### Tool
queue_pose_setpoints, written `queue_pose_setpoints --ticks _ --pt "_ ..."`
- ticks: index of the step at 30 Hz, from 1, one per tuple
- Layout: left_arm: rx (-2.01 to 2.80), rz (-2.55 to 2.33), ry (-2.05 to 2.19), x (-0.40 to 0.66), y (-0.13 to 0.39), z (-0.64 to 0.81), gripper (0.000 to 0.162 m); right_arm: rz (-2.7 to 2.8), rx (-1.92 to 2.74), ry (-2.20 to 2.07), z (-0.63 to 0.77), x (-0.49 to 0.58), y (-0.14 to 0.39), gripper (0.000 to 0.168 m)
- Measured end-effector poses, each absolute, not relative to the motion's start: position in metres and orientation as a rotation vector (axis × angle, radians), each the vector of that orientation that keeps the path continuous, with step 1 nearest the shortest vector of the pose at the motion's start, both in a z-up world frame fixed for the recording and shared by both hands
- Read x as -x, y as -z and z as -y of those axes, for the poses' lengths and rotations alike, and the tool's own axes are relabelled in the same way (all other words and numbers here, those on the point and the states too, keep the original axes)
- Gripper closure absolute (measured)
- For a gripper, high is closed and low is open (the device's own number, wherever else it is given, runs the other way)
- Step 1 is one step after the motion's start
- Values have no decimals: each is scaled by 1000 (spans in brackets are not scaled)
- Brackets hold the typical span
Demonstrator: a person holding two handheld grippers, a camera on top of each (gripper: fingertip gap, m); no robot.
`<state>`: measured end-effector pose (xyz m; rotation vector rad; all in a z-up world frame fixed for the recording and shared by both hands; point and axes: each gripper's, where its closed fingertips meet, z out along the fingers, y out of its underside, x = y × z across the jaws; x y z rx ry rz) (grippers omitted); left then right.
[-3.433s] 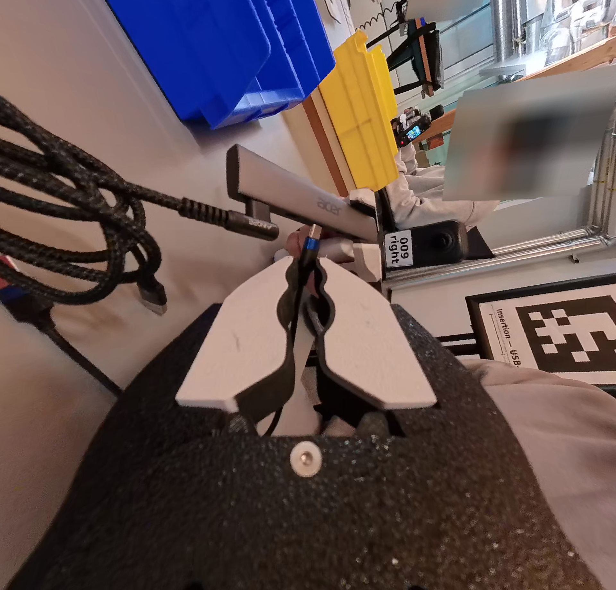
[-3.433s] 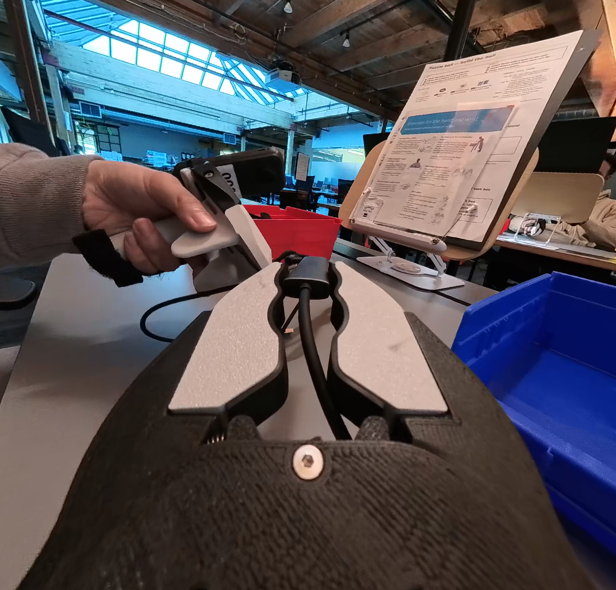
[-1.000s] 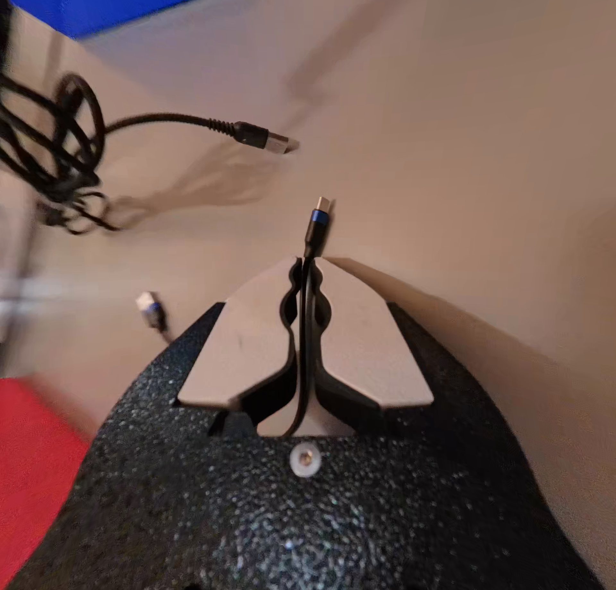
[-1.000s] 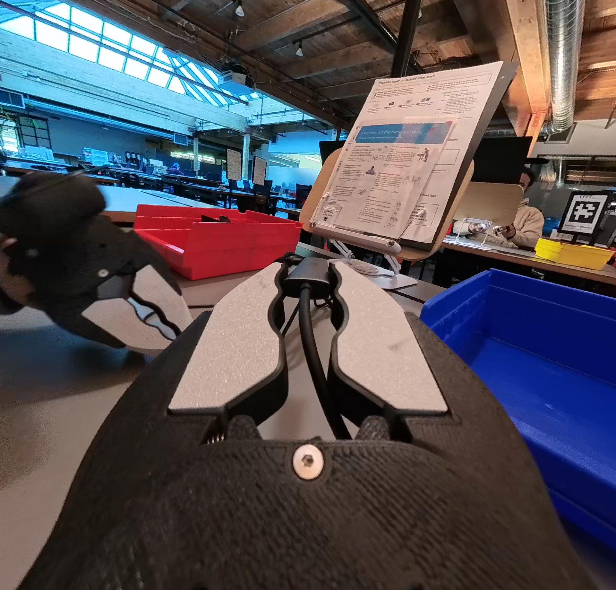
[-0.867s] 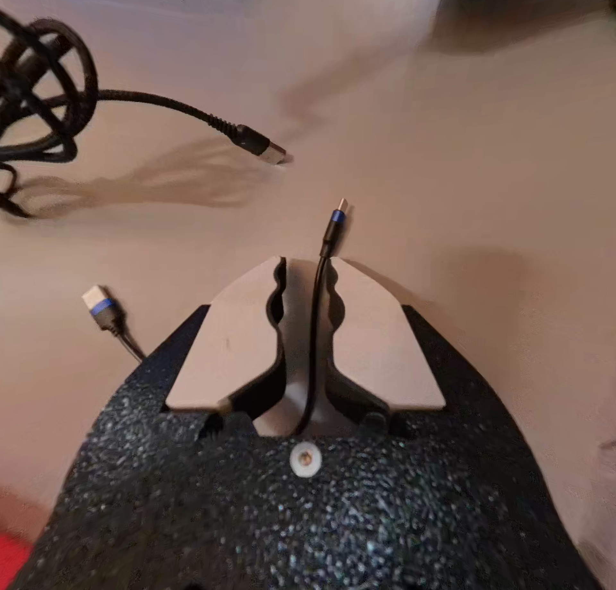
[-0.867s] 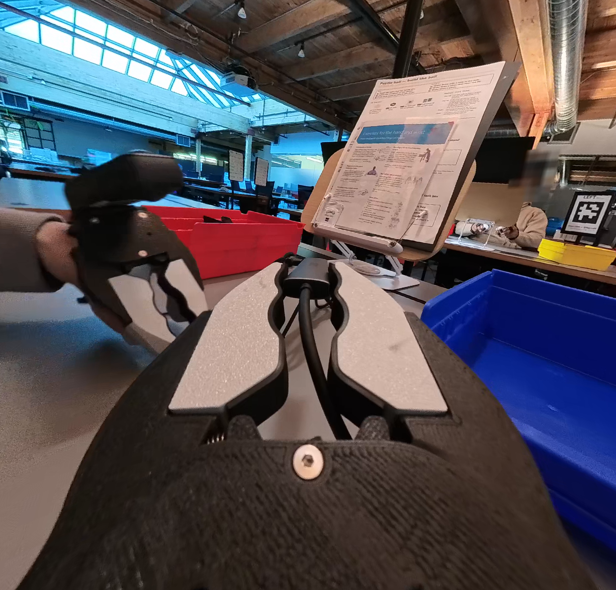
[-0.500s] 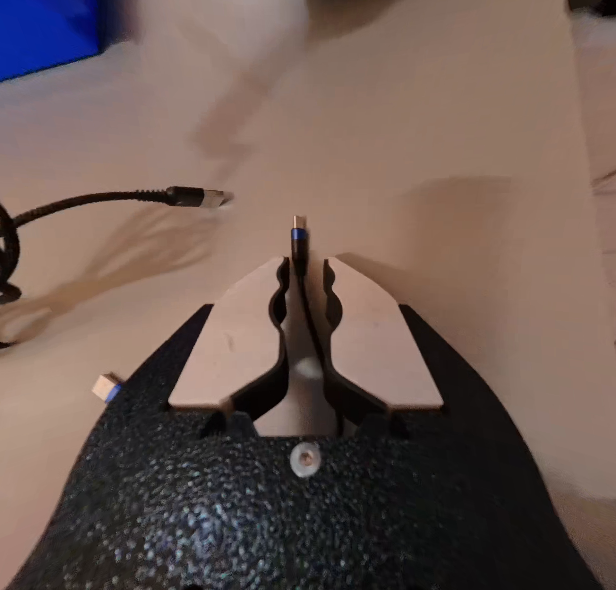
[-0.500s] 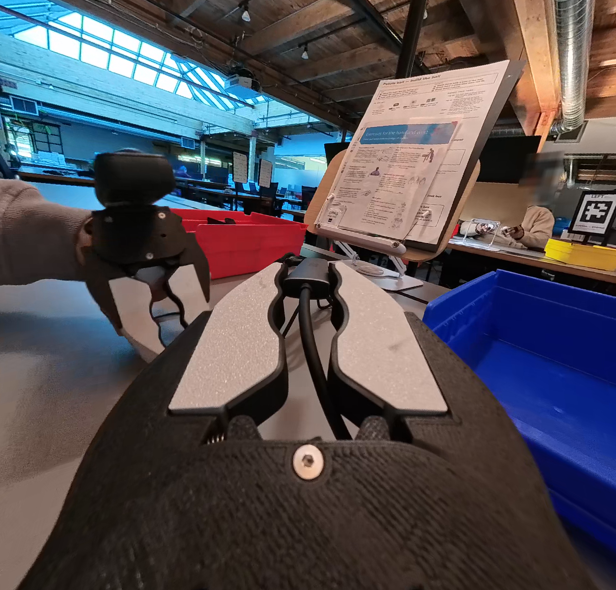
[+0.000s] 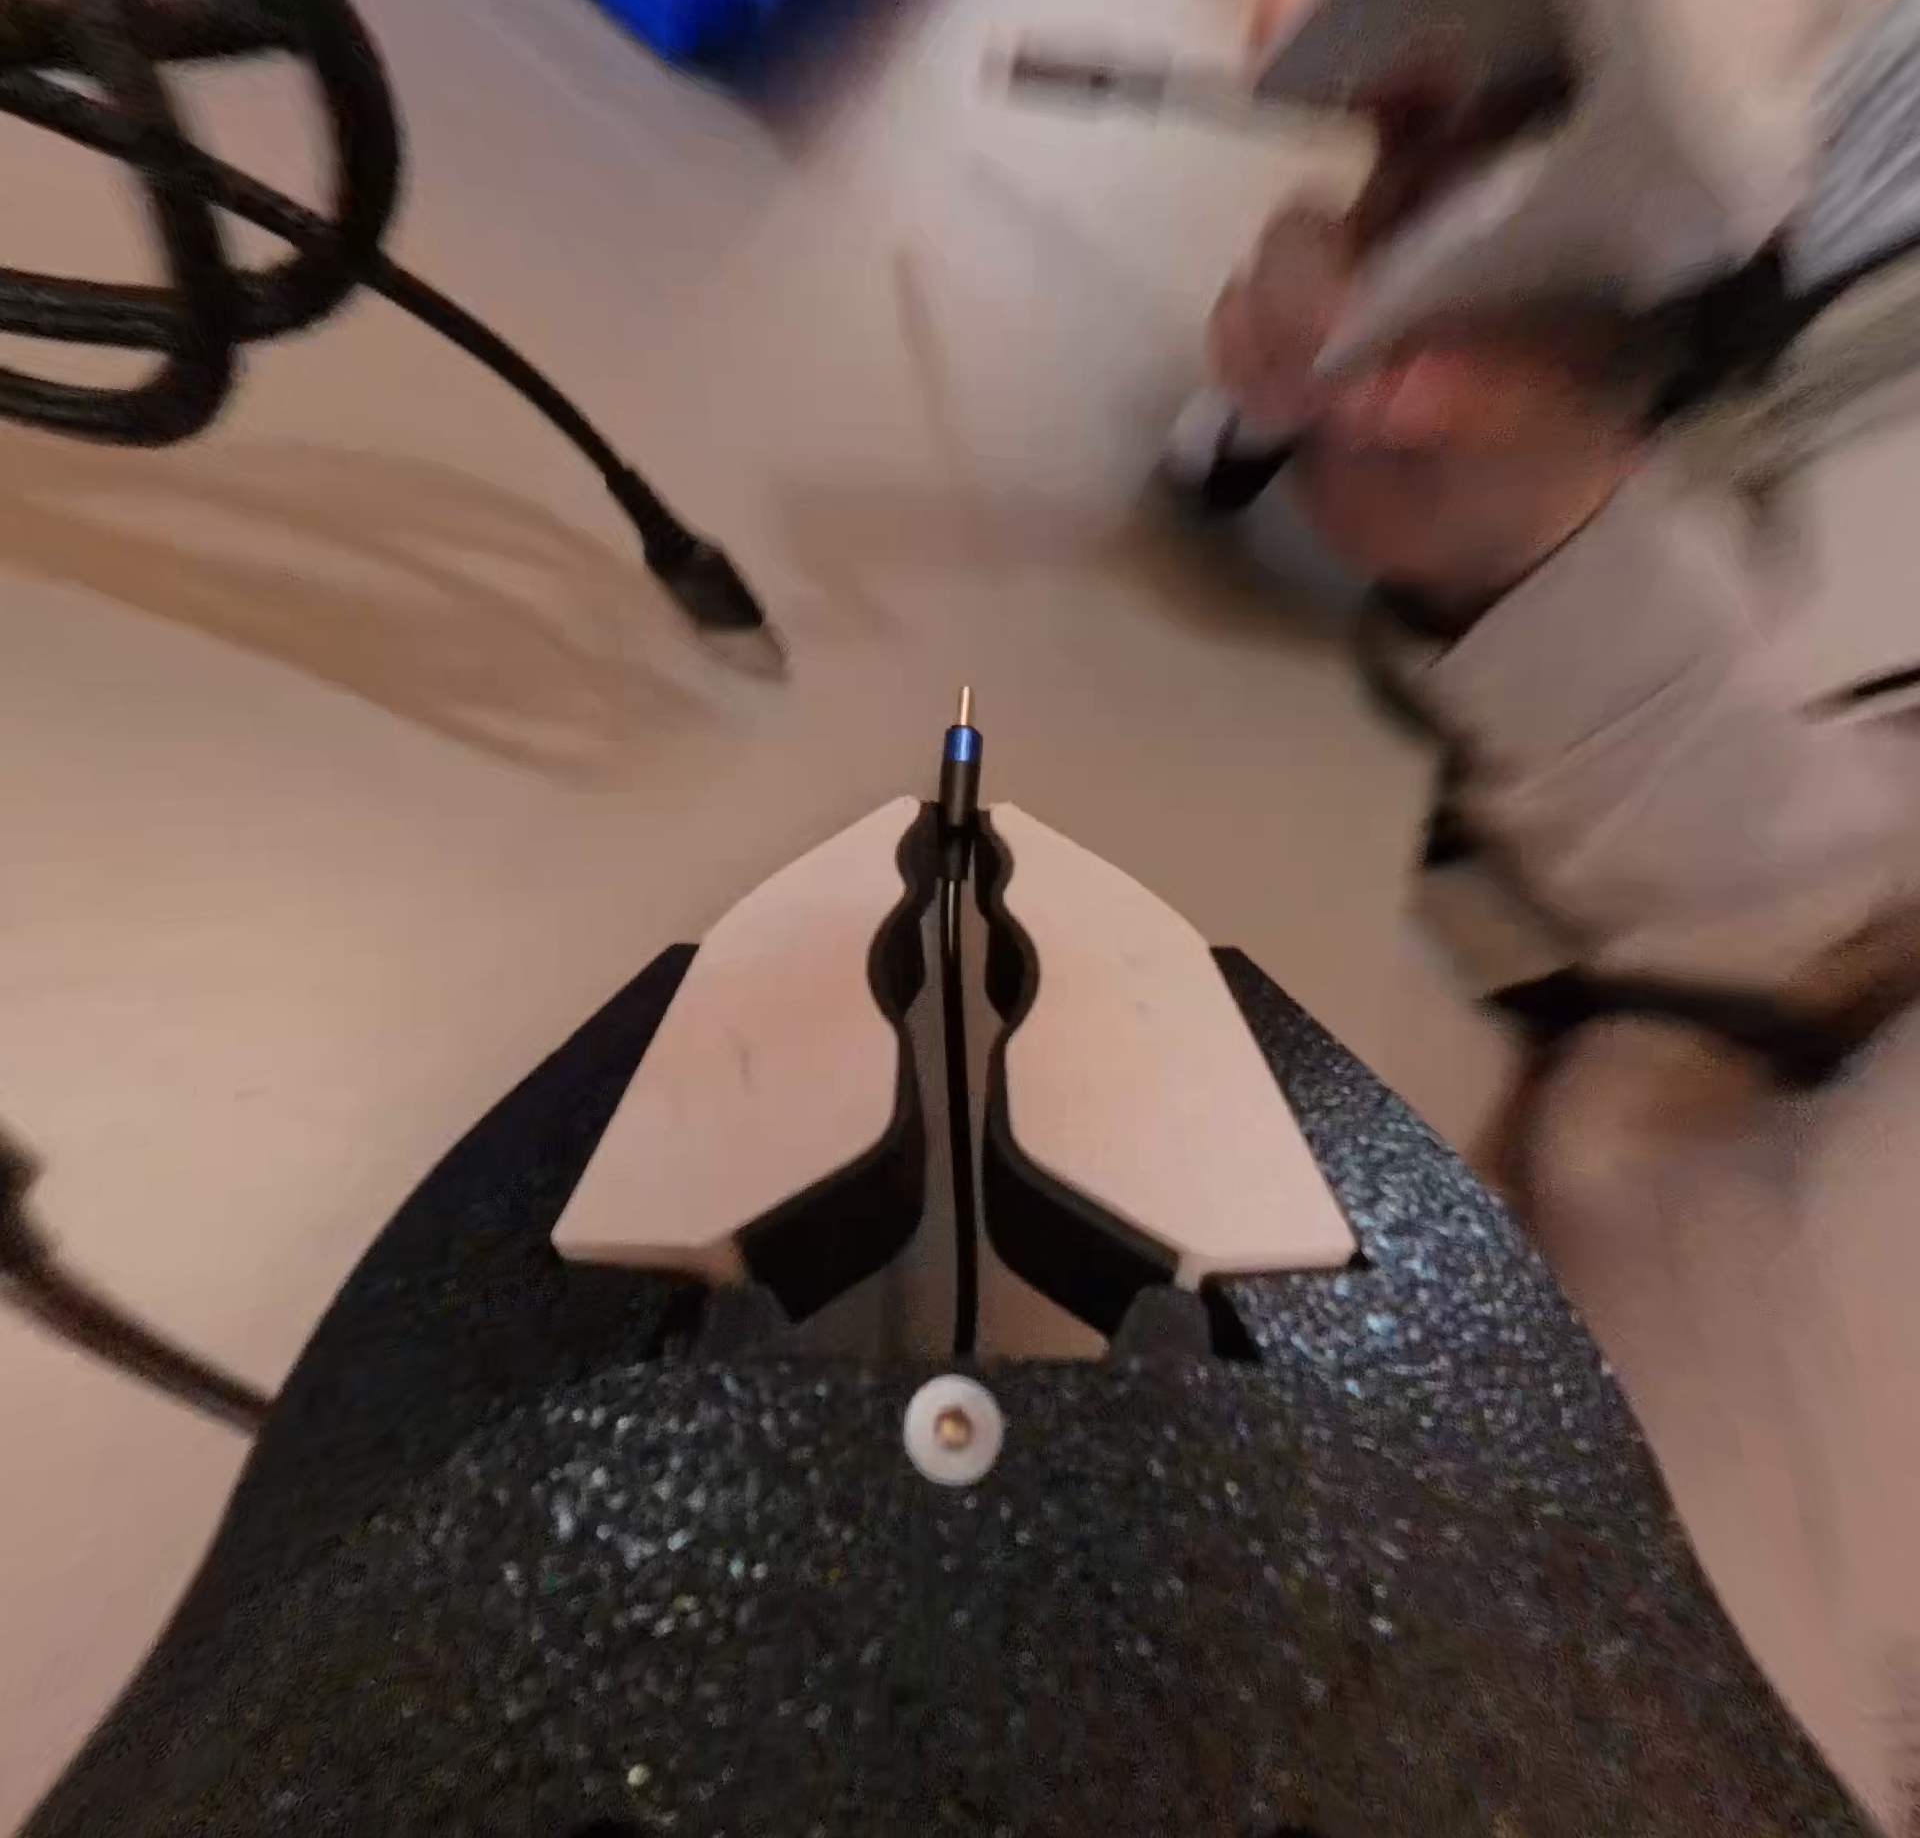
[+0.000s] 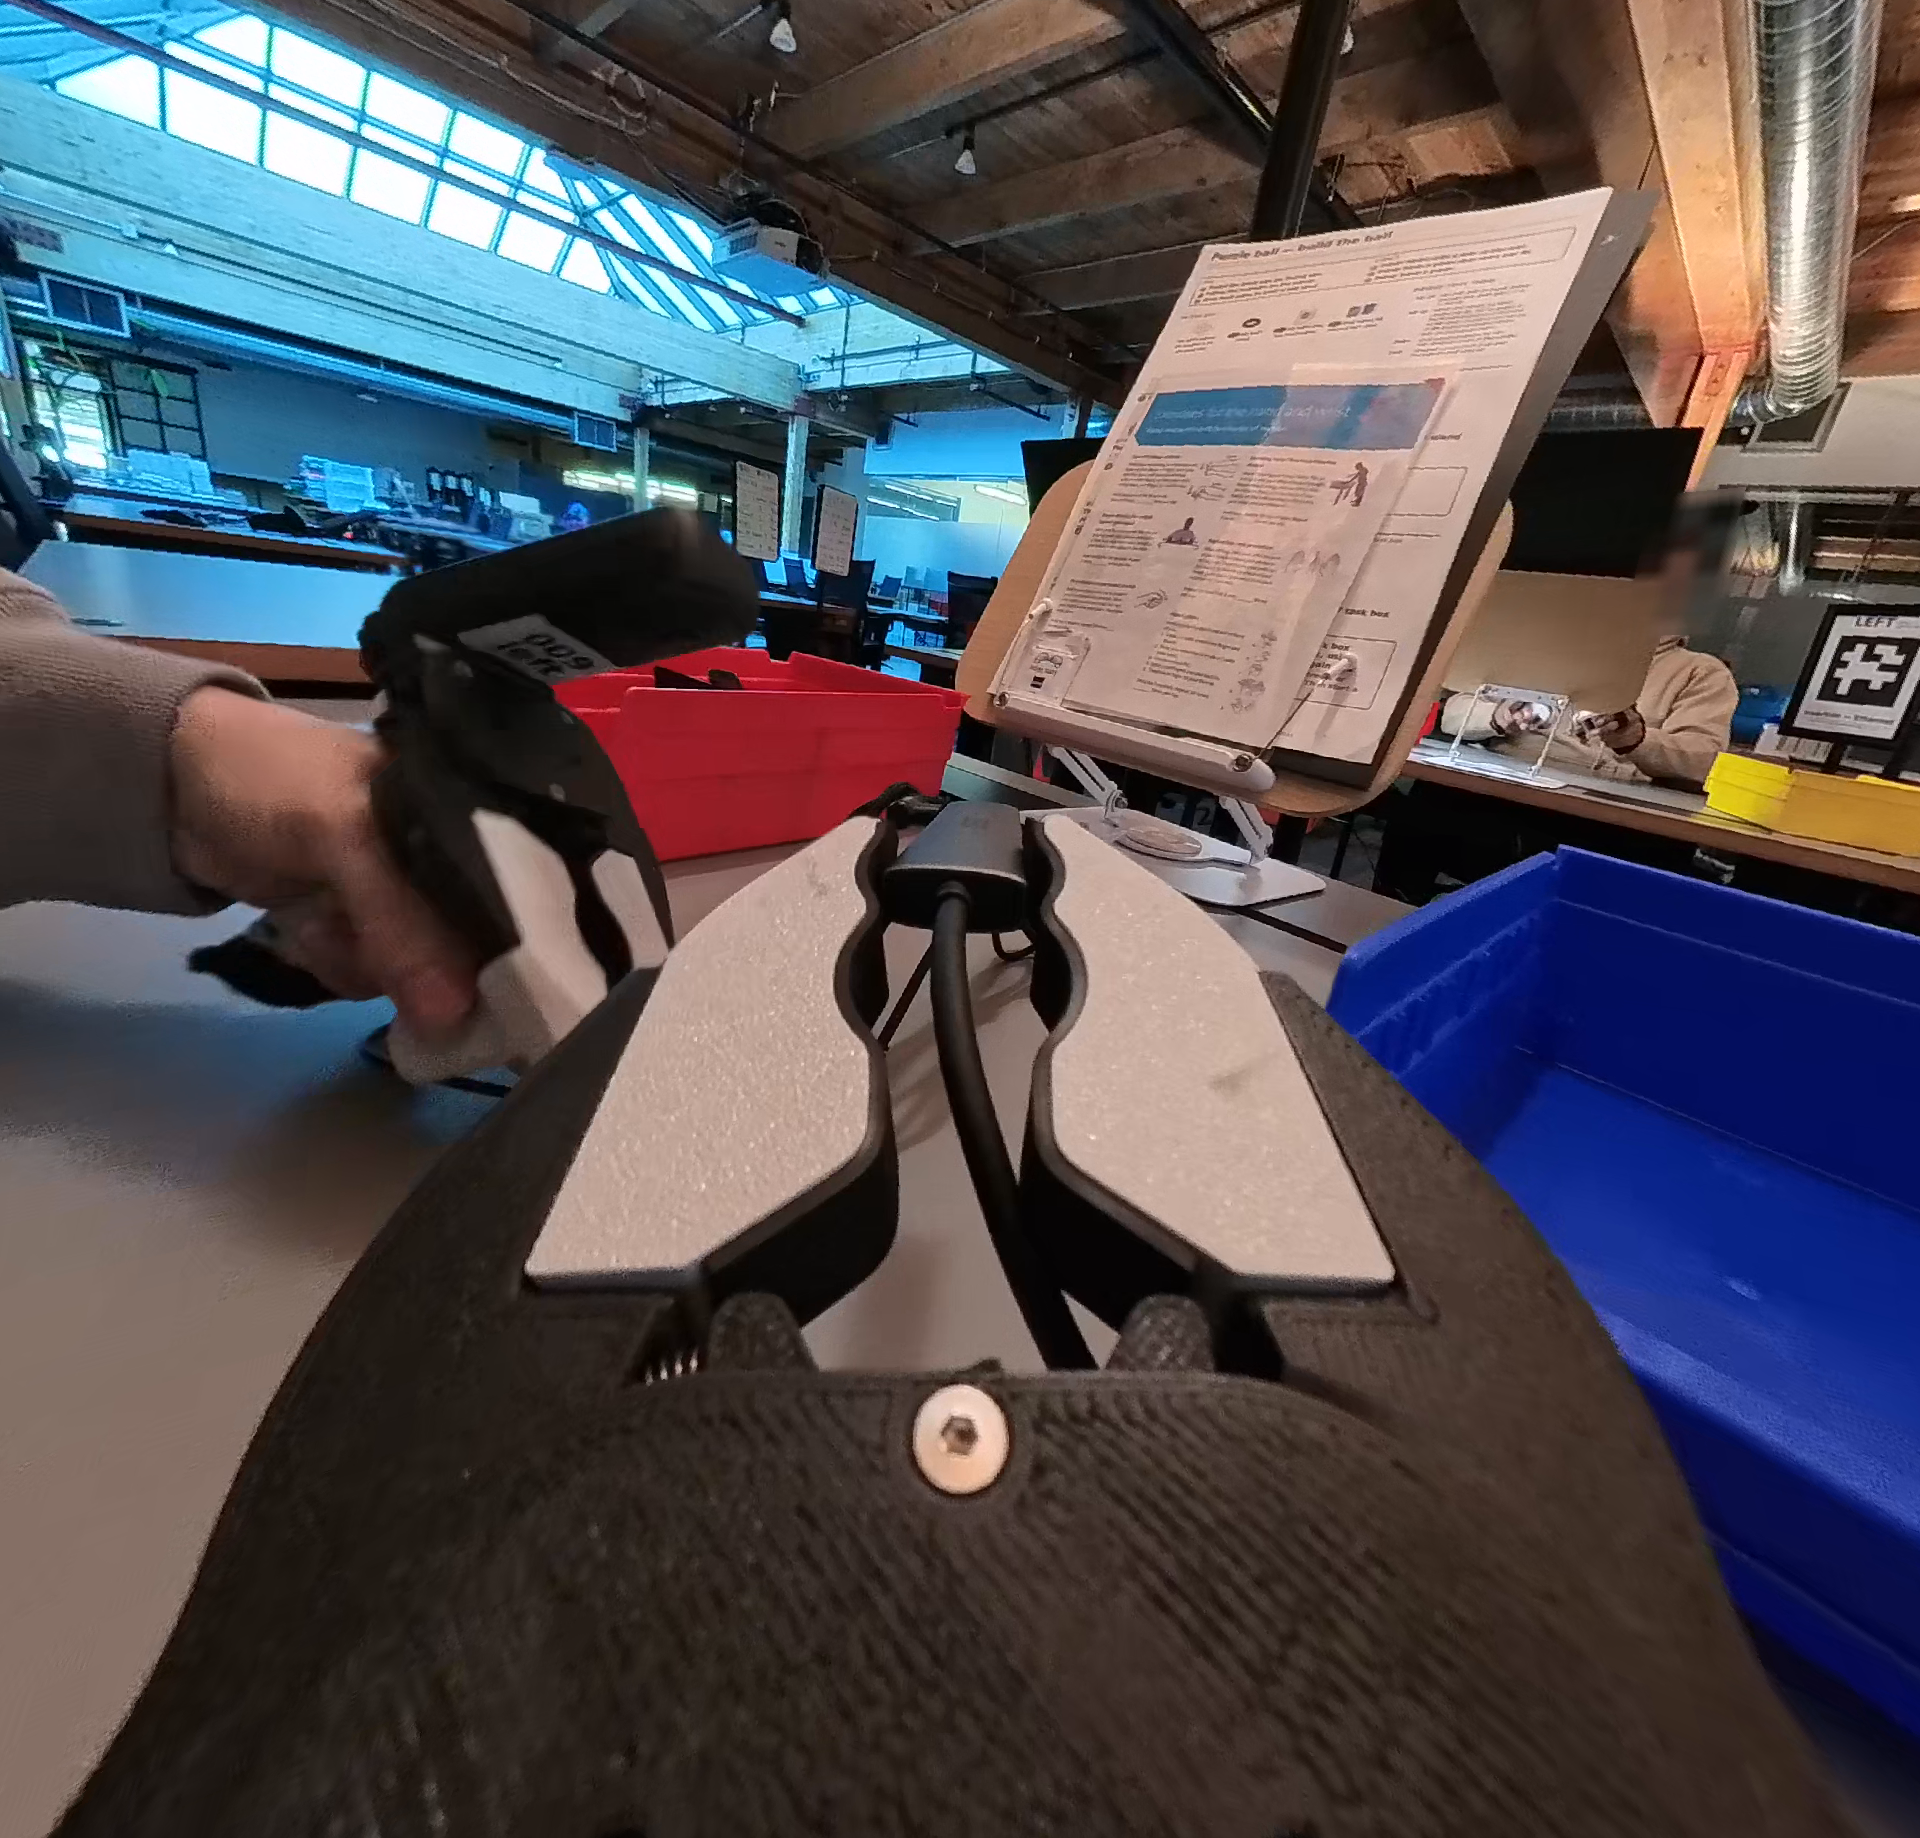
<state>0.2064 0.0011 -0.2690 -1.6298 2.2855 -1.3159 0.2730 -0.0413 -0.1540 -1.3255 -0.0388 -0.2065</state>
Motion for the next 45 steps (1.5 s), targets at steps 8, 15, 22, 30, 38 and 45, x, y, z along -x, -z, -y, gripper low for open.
queue_pose_setpoints --ticks 8,15,22,30,38,45 --pt "2111 -1603 2432 -224 188 24 156 77 1322 172 42 -267 154 145" --pt "2166 -1554 2467 -230 170 32 156 128 1296 120 45 -260 152 145" --pt "2218 -1474 2527 -229 171 24 156 146 1251 64 52 -257 149 145" --pt "2215 -1482 2571 -227 171 26 156 160 1243 56 53 -255 148 145" --pt "2227 -1489 2567 -223 169 27 156 180 1260 64 50 -252 150 144" --pt "2241 -1462 2561 -223 171 27 156 196 1273 89 48 -250 152 144"
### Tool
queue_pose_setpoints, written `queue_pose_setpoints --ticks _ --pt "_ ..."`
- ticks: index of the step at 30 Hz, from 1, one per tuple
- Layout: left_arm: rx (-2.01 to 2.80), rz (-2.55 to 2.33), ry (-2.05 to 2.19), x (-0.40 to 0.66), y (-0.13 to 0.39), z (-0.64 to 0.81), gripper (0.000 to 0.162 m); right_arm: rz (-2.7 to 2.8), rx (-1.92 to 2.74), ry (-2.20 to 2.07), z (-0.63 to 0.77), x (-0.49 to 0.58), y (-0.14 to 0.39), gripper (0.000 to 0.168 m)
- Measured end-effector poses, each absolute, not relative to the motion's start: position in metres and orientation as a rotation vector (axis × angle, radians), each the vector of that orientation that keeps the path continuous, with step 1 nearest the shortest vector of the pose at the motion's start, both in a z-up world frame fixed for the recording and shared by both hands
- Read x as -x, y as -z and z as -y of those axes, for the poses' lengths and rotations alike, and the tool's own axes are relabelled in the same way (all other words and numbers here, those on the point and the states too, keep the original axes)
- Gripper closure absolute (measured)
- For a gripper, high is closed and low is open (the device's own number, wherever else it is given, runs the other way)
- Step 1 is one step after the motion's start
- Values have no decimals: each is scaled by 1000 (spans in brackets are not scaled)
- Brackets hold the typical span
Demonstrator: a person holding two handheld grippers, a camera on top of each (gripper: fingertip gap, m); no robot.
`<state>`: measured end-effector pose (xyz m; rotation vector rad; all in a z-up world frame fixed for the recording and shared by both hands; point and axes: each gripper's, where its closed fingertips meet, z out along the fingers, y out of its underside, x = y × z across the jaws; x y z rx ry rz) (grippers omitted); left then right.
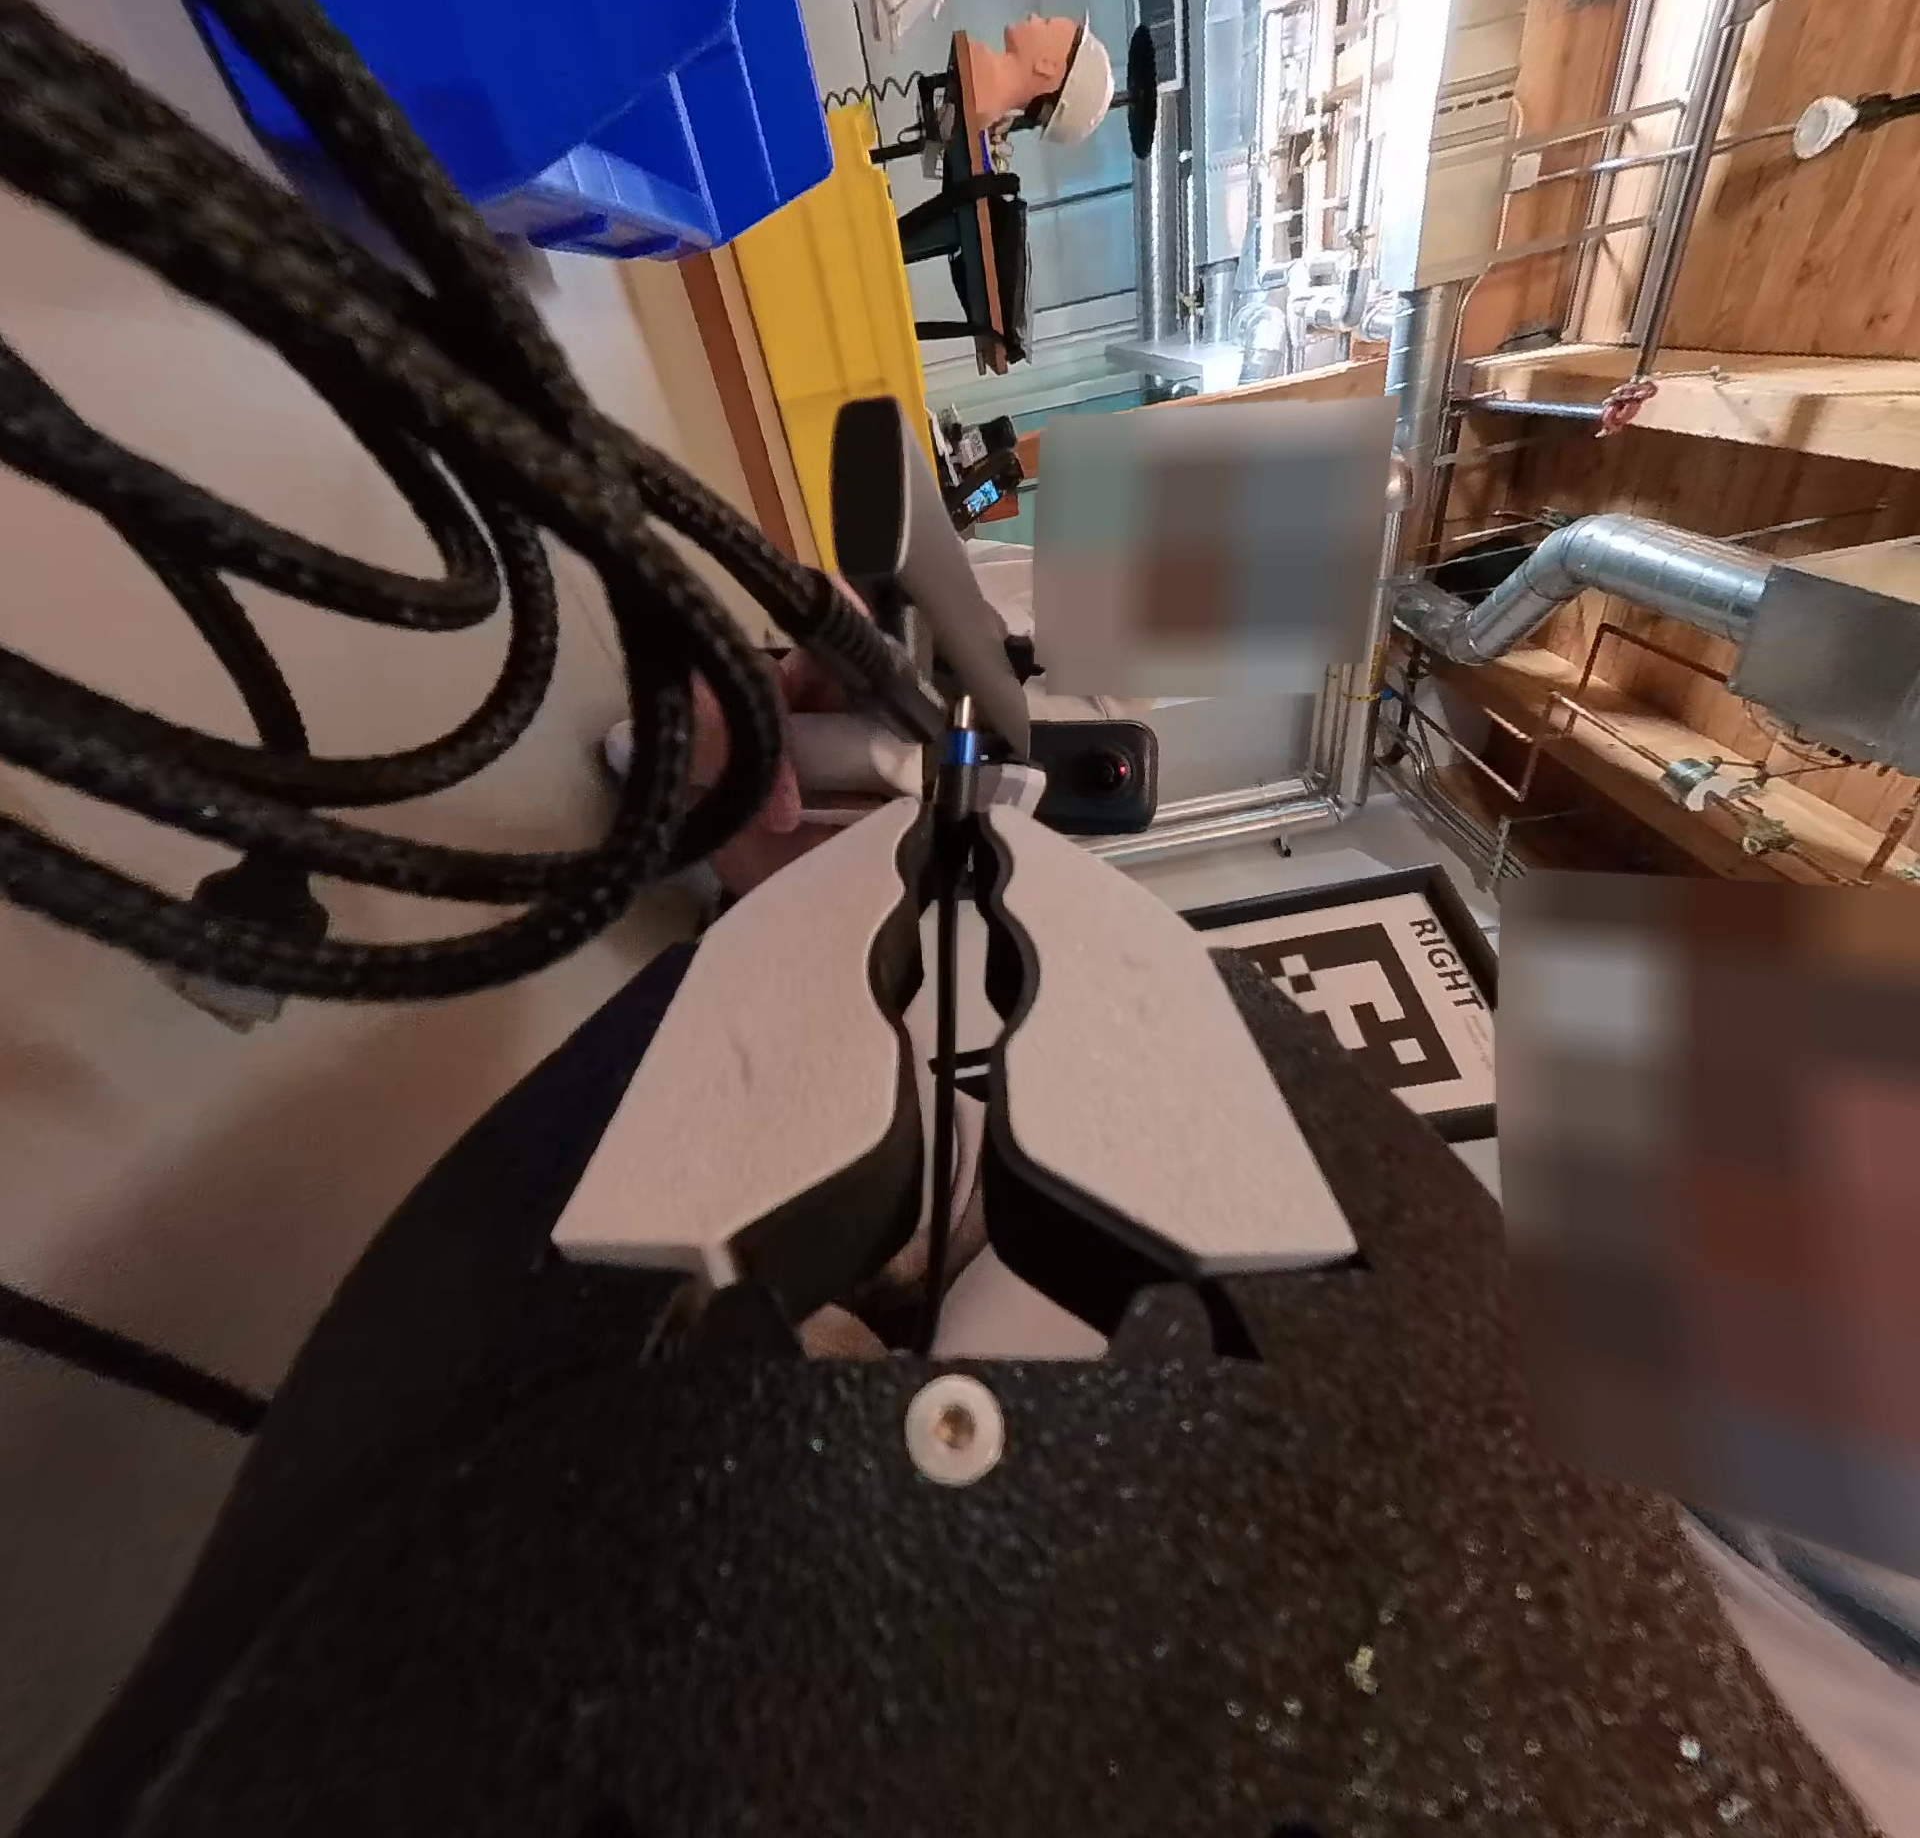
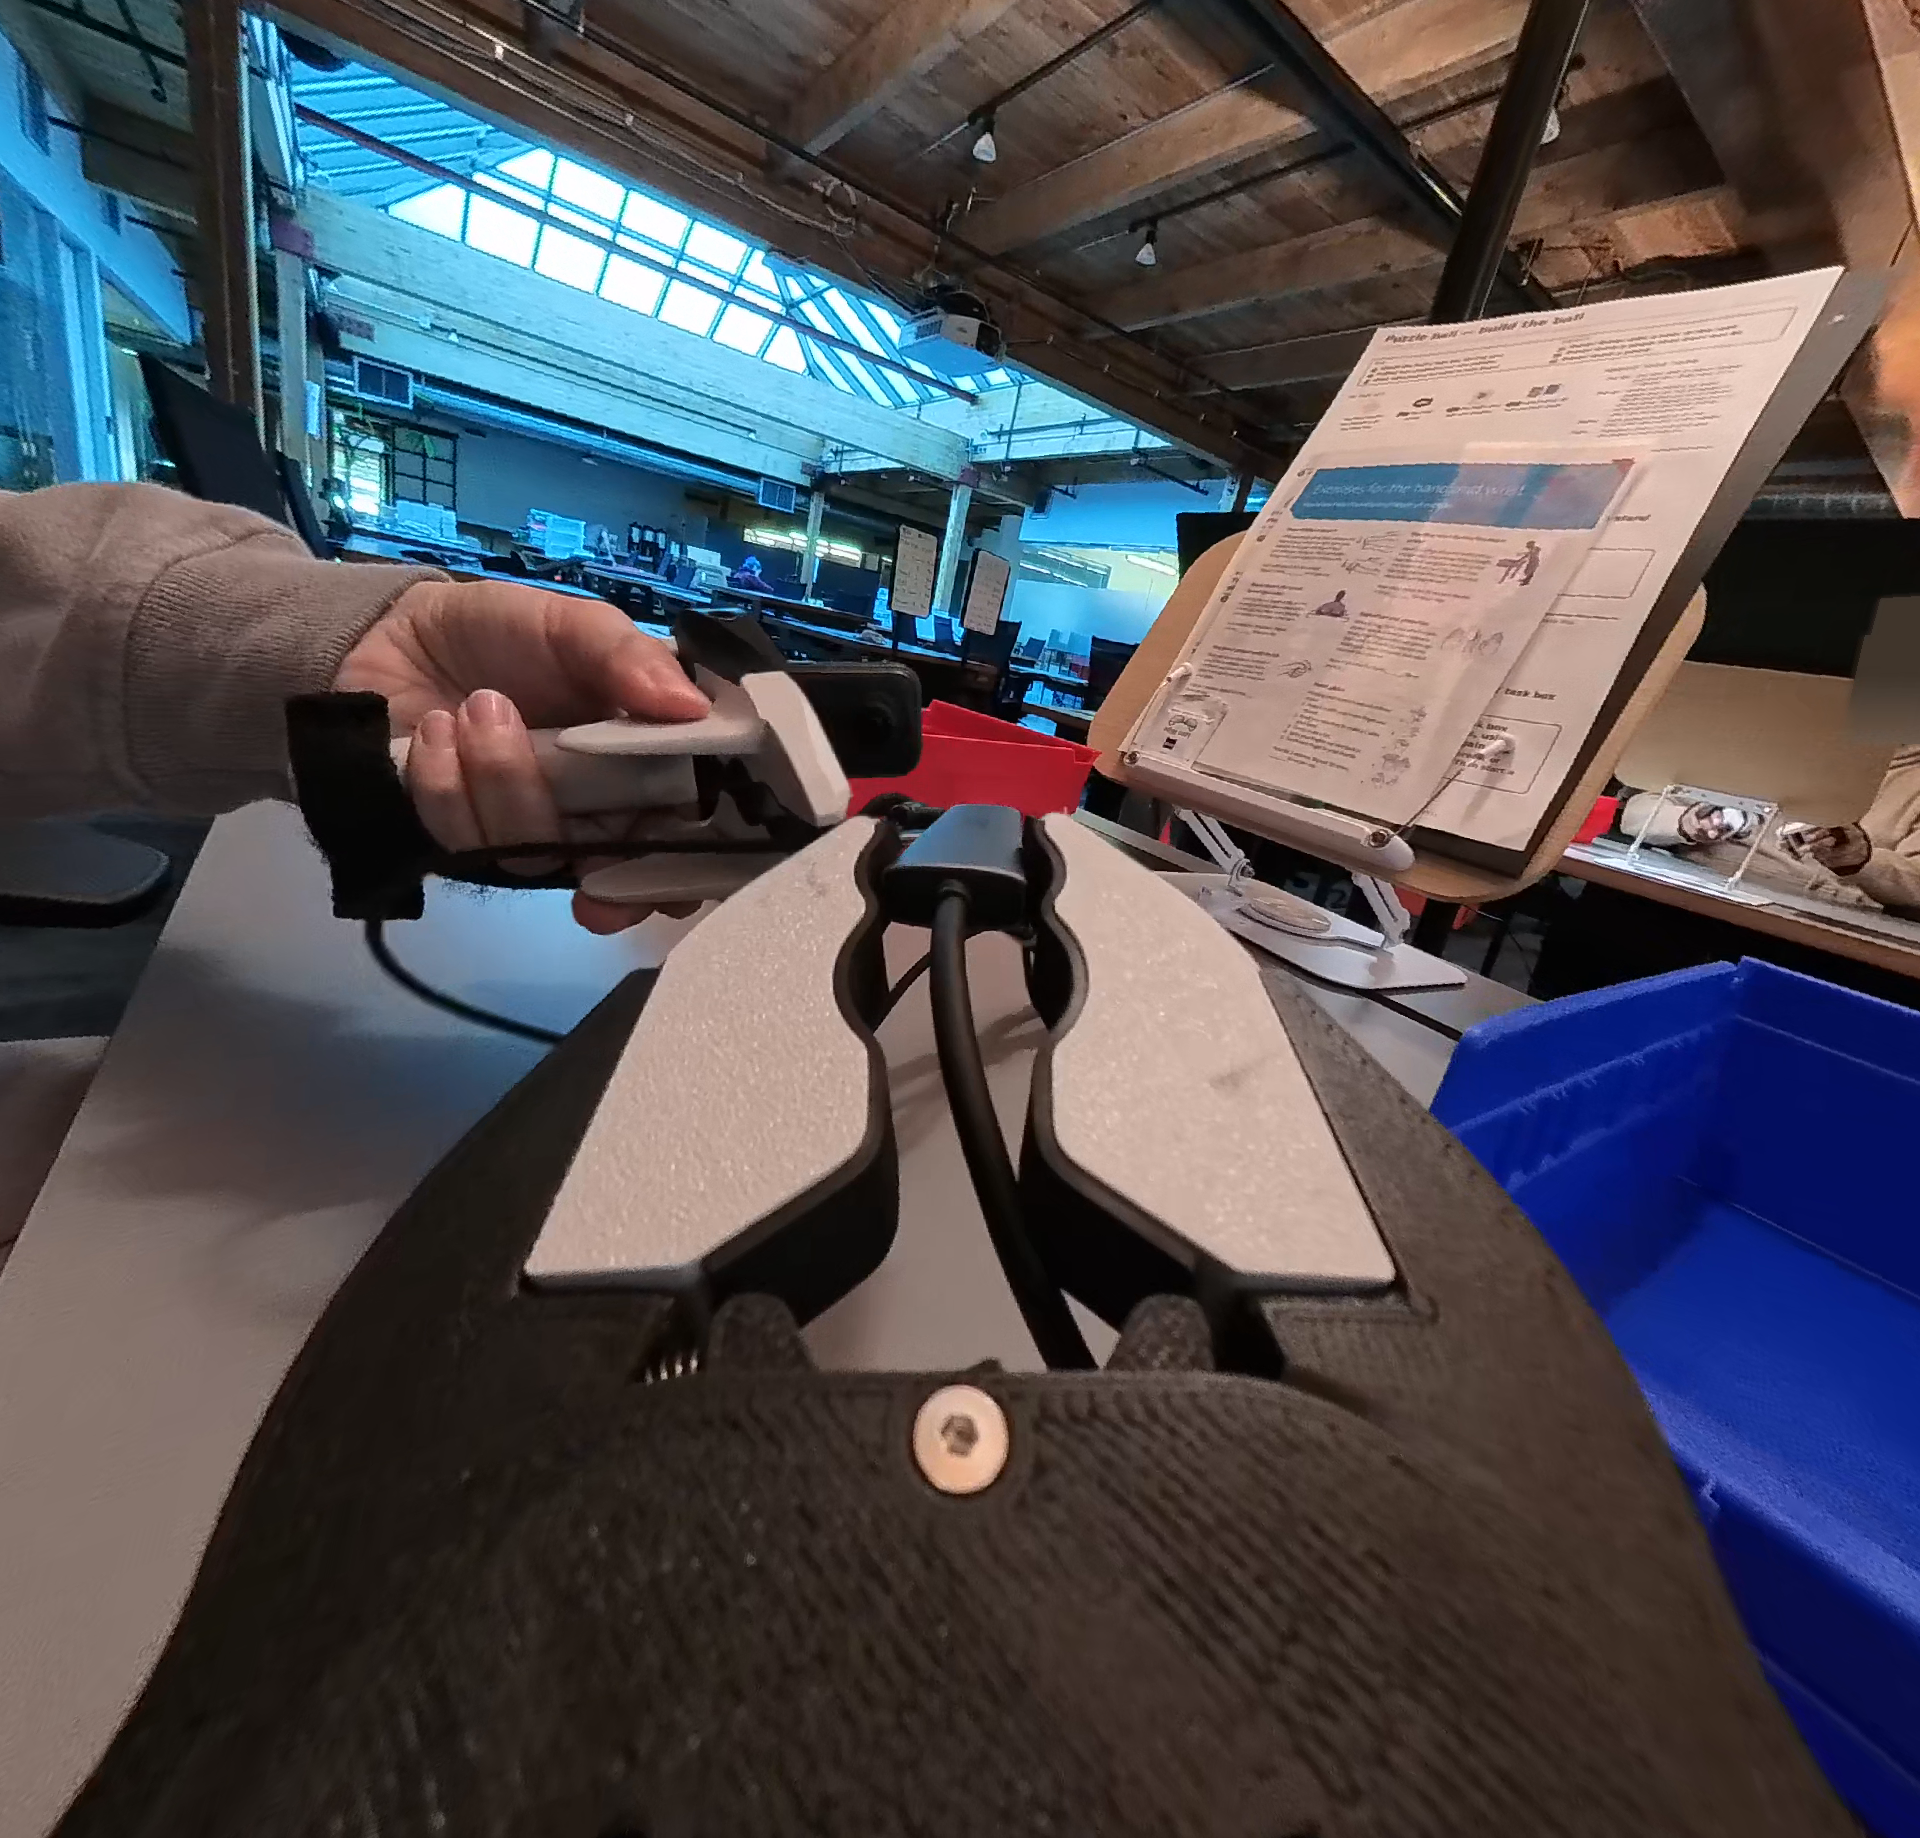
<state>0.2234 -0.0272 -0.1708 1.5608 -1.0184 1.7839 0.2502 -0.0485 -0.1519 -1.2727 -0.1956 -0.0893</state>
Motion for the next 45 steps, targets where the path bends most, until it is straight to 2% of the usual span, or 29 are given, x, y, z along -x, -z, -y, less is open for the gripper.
queue_pose_setpoints --ticks 5,10,15,18,20,23,26,33,45 --pt "-1568 980 -1799 -224 171 26 156 208 1299 71 46 -247 154 144" --pt "-1677 1236 -1951 -233 171 22 154 128 1306 92 42 -255 153 144" --pt "-1893 1936 -2056 -245 172 4 149 38 1312 184 34 -265 153 144" --pt "-2082 2490 -1898 -245 172 -13 139 28 1324 218 32 -266 154 144" --pt "-2106 2657 -1758 -244 175 -12 136 32 1329 228 31 -266 155 144" --pt "-2049 2634 -1698 -243 181 -1 132 37 1327 241 31 -265 154 144" --pt "-2056 2667 -1721 -245 183 0 155 44 1326 237 31 -264 154 144" --pt "-2143 2814 -1805 -250 178 -5 156 -7 1304 206 30 -266 152 144" --pt "-2085 2658 -2338 -258 165 0 153 -141 1224 112 33 -275 146 144"
